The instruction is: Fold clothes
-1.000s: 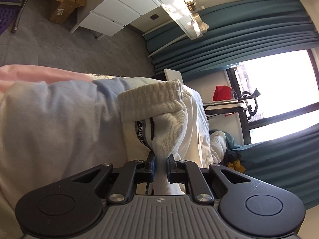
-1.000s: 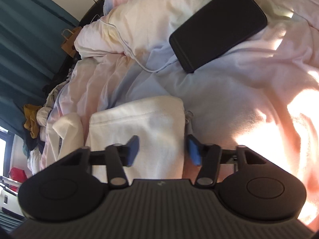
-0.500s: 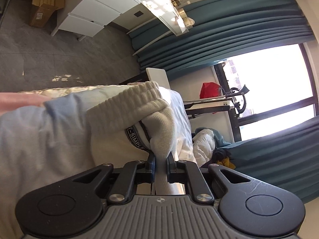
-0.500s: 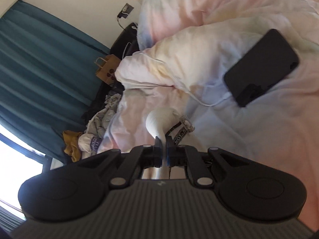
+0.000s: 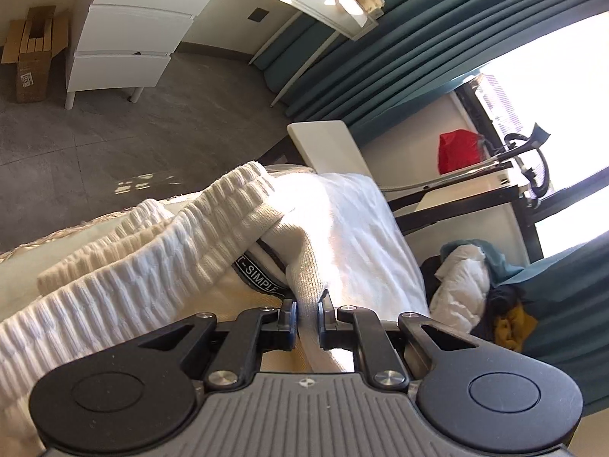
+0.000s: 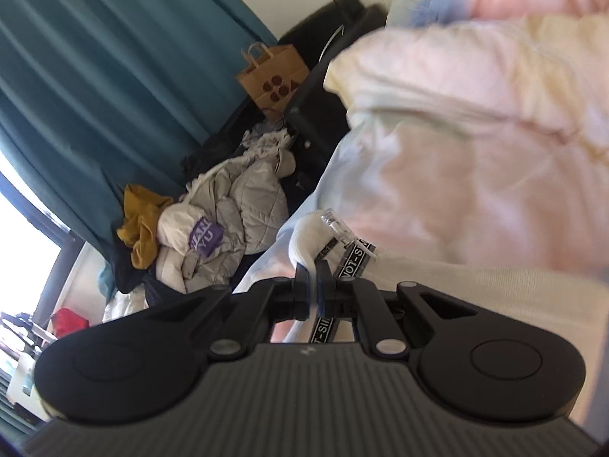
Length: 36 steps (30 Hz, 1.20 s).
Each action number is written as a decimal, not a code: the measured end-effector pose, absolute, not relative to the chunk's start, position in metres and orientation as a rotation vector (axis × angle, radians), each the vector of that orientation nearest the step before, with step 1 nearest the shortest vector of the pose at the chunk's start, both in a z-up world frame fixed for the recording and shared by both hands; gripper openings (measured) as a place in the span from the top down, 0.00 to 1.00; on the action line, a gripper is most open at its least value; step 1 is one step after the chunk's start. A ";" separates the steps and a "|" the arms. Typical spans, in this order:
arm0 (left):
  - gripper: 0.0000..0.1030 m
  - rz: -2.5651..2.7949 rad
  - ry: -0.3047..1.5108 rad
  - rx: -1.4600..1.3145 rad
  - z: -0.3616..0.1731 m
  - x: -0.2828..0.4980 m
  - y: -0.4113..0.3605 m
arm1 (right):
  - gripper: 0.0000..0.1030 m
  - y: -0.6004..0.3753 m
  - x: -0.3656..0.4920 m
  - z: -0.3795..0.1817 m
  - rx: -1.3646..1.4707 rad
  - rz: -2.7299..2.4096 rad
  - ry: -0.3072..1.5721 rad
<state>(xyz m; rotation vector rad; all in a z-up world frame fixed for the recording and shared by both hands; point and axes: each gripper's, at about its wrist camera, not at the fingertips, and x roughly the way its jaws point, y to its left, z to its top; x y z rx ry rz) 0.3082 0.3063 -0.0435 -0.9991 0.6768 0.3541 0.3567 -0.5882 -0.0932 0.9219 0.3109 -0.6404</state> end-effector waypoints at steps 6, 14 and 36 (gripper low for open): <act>0.86 0.385 0.729 -0.916 -0.081 0.366 0.299 | 0.90 -0.585 0.415 -0.134 0.780 -0.581 0.402; 0.53 0.301 0.644 -0.922 -0.055 0.327 0.292 | 0.75 -0.603 0.389 -0.111 0.852 -0.369 0.415; 0.15 0.310 0.681 -1.100 -0.058 0.110 0.328 | 0.23 -0.598 0.200 -0.097 1.058 -0.341 0.502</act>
